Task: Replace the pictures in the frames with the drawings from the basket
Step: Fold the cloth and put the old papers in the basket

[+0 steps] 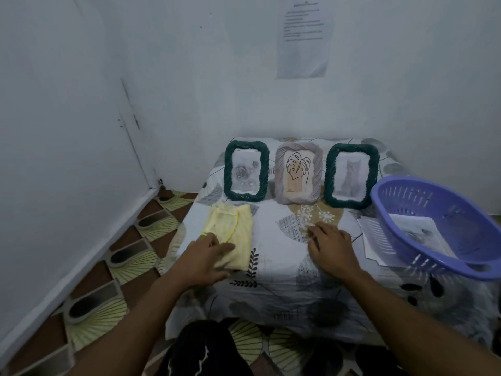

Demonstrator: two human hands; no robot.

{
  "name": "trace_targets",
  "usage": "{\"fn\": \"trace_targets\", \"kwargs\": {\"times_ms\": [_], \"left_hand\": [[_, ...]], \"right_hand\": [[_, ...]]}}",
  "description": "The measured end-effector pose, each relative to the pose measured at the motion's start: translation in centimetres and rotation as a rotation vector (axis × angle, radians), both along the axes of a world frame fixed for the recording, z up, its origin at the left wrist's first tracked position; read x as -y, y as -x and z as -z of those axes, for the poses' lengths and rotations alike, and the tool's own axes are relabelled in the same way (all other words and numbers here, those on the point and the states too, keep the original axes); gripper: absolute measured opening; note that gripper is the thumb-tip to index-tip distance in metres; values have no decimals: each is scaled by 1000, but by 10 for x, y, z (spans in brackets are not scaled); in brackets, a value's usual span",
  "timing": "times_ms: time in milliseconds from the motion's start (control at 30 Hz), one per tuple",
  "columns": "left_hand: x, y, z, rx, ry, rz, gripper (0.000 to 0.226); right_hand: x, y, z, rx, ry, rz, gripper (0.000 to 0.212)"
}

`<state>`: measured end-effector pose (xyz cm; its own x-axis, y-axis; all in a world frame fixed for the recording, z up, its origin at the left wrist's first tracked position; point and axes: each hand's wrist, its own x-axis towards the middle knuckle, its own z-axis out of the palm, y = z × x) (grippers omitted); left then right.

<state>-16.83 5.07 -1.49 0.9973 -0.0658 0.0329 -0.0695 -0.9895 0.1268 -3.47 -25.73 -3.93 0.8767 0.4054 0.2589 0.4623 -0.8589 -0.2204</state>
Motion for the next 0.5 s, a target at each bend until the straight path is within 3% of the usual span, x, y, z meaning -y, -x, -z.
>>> {"fn": "trace_targets", "kwargs": {"times_ms": [133,267,367,500], "left_hand": [[6,-7,-15,79,311,-42,28],[28,-25,-50,179,547,-78,17],[47,-40,-78,181,711,-114,16],[64,-53,-102,180,854,-147,20]], "right_hand": [[-15,18,-9,9,29,-48,35],[-45,48,-23,-147,-210,-296,49],[-64,62,-34,-242,-426,-263,60],[-71,58,-44,-257,-682,-130,15]]}}
